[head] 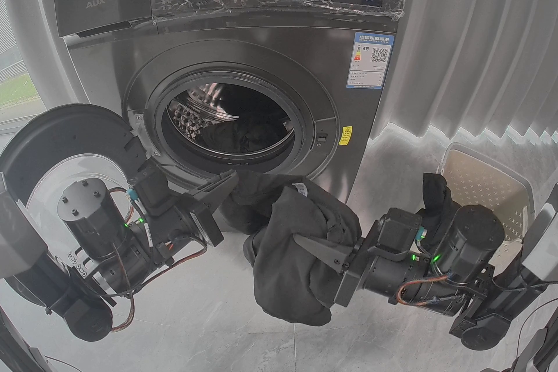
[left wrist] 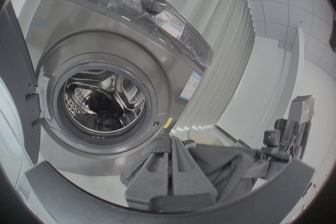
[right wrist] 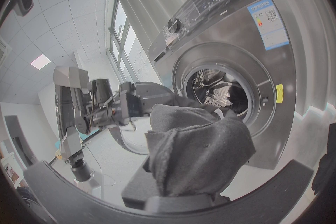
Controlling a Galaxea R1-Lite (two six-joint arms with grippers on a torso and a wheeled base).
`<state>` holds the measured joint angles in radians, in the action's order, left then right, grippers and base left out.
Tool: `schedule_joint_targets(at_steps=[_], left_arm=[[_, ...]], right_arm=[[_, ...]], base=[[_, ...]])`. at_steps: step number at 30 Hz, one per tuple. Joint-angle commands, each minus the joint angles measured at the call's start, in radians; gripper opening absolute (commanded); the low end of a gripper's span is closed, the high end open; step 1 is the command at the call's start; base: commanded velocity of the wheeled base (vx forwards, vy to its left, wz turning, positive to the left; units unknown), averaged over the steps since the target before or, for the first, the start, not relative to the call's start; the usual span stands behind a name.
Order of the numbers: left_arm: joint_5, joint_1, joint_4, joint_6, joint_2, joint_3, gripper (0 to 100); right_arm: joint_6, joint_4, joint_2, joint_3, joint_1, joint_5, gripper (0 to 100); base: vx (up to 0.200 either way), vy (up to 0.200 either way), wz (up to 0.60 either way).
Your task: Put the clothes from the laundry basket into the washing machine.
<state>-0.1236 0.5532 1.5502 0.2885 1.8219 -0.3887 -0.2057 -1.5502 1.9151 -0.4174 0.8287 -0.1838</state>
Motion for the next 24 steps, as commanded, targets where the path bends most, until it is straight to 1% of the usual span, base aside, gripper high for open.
schedule_joint_targets(at_steps=[1,6,7,13,16,20,24], left_arm=[[-0.005,0.002,0.001,0.001,0.019,0.019,0],[-0.01,0.002,0.001,0.003,0.016,0.031,0],[-0.008,0.002,0.001,0.004,0.016,0.027,100],[-0.007,0.002,0.002,0.006,0.0,0.019,100],[-0.007,0.021,0.002,0.003,-0.016,0.011,100],[-0.008,0.033,0.002,0.004,-0.035,0.034,100],[-0.01,0.031,0.002,0.003,-0.039,0.036,100]], right_arm=[[0.002,0.001,-0.016,-0.044,-0.017,-0.005,0],[0.003,-0.001,-0.016,-0.063,-0.017,-0.005,0],[0.003,-0.001,-0.018,-0.066,-0.017,-0.005,0],[0.002,0.001,-0.028,-0.08,-0.028,-0.005,0],[0.002,0.001,-0.024,-0.1,-0.049,-0.003,0],[-0.001,0.001,-0.022,-0.116,-0.072,-0.003,0],[-0.001,0.001,-0.021,-0.119,-0.066,-0.003,0]], base=[[0.0,0.0,0.0],[0.0,0.0,0.0],[0.0,0.0,0.0],[0.0,0.0,0.0],[0.0,0.0,0.0],[0.0,0.0,0.0],[0.0,0.0,0.0]])
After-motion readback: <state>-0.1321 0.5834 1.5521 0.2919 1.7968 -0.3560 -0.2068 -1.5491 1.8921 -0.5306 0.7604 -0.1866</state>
